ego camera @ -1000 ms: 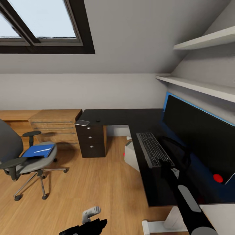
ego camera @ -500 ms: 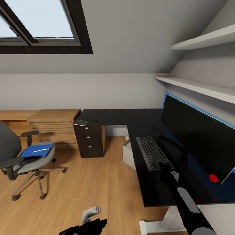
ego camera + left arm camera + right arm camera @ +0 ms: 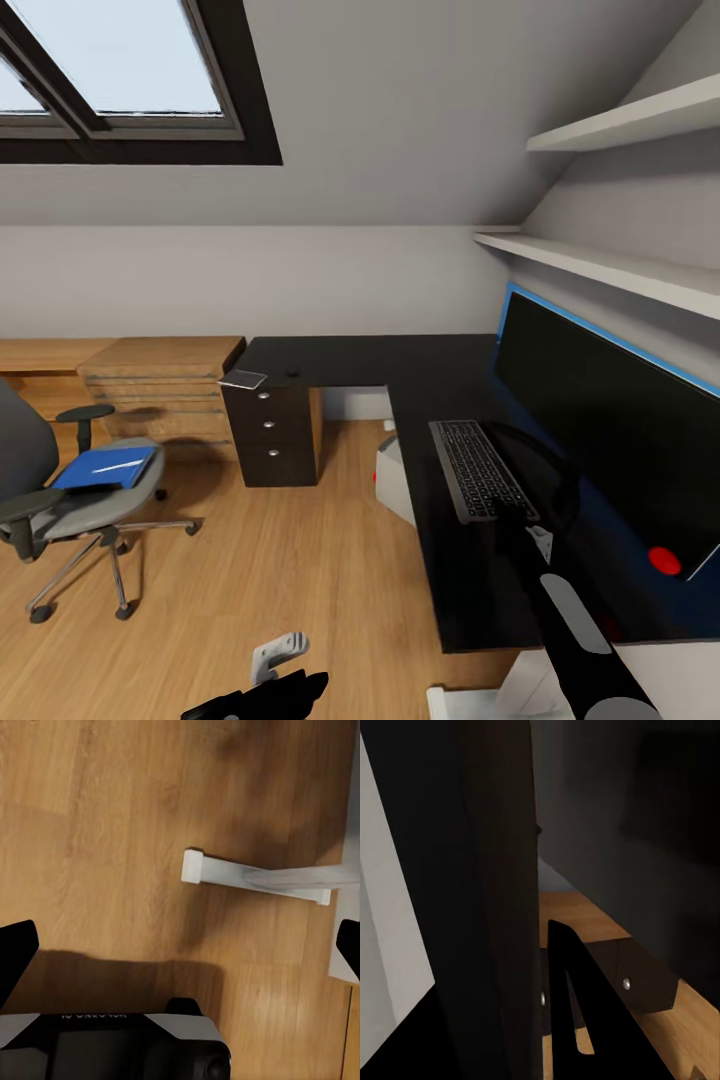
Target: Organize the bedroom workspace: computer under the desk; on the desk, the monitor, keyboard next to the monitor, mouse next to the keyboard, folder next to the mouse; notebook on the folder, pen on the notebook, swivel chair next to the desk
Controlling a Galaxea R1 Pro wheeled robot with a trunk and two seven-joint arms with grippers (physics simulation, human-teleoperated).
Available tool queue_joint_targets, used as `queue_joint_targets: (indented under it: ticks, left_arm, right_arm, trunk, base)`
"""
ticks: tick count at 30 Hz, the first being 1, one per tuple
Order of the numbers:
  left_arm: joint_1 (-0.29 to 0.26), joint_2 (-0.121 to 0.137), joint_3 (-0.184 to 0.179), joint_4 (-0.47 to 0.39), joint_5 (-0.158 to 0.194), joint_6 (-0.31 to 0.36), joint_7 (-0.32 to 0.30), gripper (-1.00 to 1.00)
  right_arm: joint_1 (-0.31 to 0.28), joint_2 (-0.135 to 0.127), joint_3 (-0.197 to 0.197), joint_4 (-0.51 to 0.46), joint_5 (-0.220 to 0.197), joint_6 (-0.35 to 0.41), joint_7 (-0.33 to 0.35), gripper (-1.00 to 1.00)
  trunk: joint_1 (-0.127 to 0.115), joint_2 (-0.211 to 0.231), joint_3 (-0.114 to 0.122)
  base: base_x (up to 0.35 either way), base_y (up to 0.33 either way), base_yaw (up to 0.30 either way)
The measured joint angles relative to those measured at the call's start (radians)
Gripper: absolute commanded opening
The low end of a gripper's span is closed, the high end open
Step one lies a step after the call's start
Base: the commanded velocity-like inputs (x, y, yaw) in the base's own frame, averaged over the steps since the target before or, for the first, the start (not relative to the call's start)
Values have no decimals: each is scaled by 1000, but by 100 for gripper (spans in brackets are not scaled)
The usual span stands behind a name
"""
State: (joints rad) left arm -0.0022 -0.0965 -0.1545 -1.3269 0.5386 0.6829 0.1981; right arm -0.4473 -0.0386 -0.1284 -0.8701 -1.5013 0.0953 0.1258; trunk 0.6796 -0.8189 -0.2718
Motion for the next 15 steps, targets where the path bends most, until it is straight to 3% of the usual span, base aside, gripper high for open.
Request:
queue_joint_targets:
  ticks: [15]
  left_arm:
    - [0, 0, 1, 0, 0, 0, -1, 100]
  right_arm:
    - [0, 0, 2, 0, 0, 0, 0, -100]
  trunk:
    - [0, 0, 0]
  base:
    - [62, 47, 0]
